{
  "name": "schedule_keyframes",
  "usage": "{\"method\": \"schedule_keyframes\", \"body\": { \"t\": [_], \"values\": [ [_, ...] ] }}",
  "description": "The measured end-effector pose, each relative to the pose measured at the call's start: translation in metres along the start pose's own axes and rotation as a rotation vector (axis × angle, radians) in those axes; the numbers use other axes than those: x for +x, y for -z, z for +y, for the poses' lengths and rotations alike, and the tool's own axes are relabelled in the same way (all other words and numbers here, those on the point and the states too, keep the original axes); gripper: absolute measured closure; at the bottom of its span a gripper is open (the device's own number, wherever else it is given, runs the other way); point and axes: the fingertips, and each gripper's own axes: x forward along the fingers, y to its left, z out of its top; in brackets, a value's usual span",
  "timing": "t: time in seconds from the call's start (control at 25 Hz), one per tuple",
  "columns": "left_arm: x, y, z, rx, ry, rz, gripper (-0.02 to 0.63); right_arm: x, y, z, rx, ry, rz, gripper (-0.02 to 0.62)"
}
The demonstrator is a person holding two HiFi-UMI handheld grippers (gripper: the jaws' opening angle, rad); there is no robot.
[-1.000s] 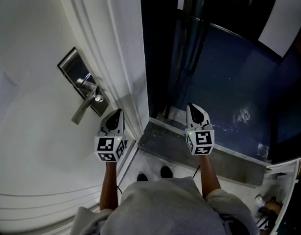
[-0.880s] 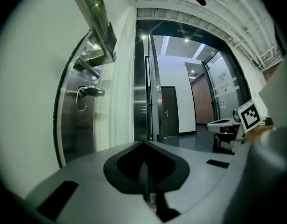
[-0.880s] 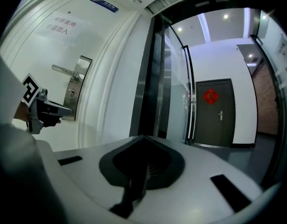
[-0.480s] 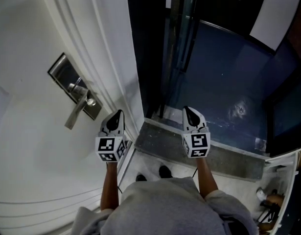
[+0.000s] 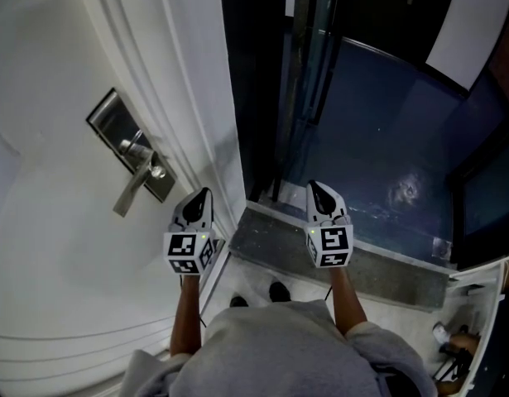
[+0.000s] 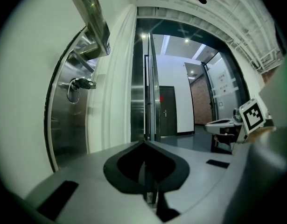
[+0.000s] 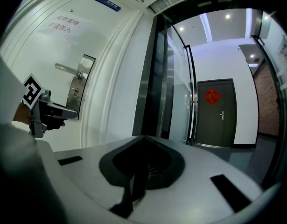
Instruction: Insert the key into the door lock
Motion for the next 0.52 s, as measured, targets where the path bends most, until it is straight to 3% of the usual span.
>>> {"method": "schedule_keyframes", "body": {
  "t": [0.52],
  "values": [
    [-0.0018, -0.0007, 0.0021, 0.0, -0.006, 0.002, 0.589, 0.0046, -0.0029, 0.0031, -0.011, -0.01, 0.006, 0.574]
  ]
}}
